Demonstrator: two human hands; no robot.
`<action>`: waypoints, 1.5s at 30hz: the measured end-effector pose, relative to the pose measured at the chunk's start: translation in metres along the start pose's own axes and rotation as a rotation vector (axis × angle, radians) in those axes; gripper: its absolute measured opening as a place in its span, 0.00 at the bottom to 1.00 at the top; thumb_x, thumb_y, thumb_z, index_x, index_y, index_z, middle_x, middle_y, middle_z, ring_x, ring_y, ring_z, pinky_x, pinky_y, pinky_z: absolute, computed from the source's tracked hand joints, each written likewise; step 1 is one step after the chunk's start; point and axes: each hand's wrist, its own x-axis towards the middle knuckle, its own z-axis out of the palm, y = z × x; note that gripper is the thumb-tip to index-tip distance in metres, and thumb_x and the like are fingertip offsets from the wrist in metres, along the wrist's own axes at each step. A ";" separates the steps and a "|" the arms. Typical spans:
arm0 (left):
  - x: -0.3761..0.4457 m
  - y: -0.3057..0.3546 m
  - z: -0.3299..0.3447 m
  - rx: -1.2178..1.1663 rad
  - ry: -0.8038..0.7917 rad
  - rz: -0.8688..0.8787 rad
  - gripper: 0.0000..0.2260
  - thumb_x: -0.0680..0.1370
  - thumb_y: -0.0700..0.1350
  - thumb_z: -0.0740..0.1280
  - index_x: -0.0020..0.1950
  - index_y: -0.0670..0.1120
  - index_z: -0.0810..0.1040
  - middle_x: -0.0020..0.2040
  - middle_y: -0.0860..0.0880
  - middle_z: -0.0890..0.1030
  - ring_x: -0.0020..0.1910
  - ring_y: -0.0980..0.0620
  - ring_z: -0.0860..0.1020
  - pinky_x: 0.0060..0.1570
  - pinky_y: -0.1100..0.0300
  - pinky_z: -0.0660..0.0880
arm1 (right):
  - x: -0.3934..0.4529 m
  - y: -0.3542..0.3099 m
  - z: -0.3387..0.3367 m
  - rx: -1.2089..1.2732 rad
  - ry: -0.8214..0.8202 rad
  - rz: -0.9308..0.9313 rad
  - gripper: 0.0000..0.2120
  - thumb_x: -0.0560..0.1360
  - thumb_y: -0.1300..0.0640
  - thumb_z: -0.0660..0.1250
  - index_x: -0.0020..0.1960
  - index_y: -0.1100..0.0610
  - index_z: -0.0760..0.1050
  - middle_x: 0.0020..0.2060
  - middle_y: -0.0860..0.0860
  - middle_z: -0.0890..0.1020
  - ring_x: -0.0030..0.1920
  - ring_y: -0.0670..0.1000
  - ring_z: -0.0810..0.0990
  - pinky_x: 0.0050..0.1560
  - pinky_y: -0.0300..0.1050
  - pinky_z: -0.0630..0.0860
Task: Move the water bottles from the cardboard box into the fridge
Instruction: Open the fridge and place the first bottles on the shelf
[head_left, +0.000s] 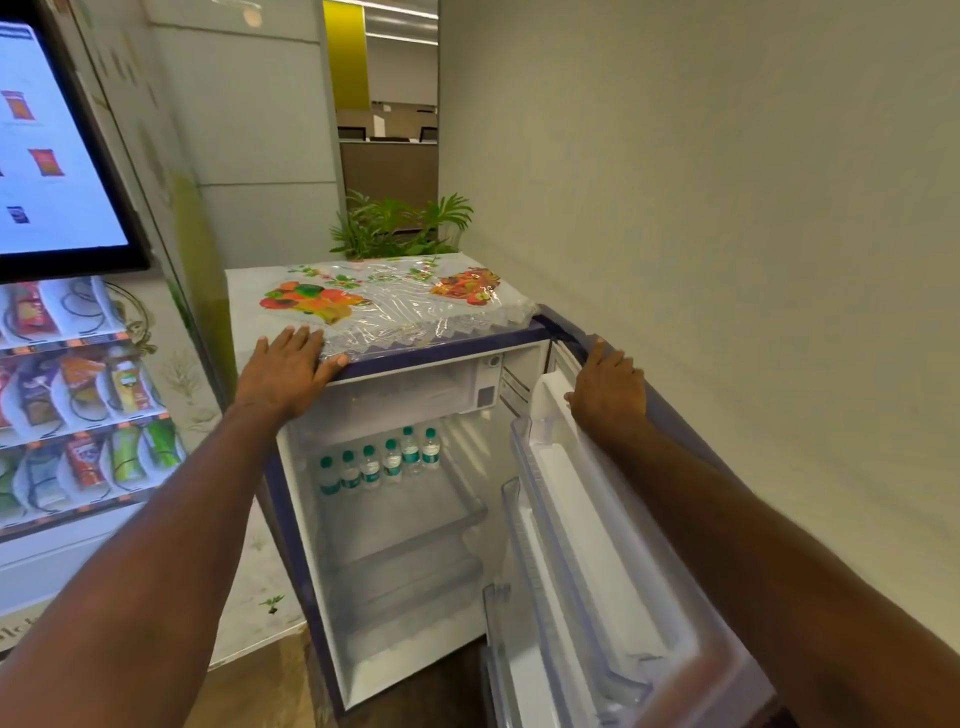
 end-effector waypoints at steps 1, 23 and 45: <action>0.000 0.000 0.000 0.000 0.003 0.000 0.35 0.81 0.67 0.42 0.82 0.48 0.55 0.82 0.45 0.56 0.81 0.44 0.54 0.79 0.43 0.51 | 0.000 0.003 0.000 -0.016 0.012 0.003 0.44 0.81 0.40 0.62 0.80 0.65 0.44 0.76 0.69 0.60 0.75 0.67 0.63 0.74 0.60 0.62; -0.001 0.003 0.000 0.001 0.016 -0.007 0.38 0.79 0.68 0.41 0.83 0.47 0.52 0.83 0.46 0.54 0.82 0.45 0.53 0.79 0.43 0.51 | 0.038 0.069 0.023 0.091 0.209 -0.012 0.32 0.78 0.34 0.60 0.67 0.60 0.70 0.61 0.58 0.78 0.61 0.59 0.77 0.64 0.54 0.73; 0.000 0.003 0.002 0.012 0.022 -0.017 0.39 0.79 0.69 0.41 0.83 0.47 0.53 0.83 0.46 0.54 0.82 0.45 0.53 0.79 0.44 0.52 | 0.069 0.106 0.046 0.267 0.268 -0.167 0.38 0.73 0.34 0.69 0.73 0.57 0.66 0.67 0.56 0.74 0.68 0.59 0.72 0.72 0.56 0.66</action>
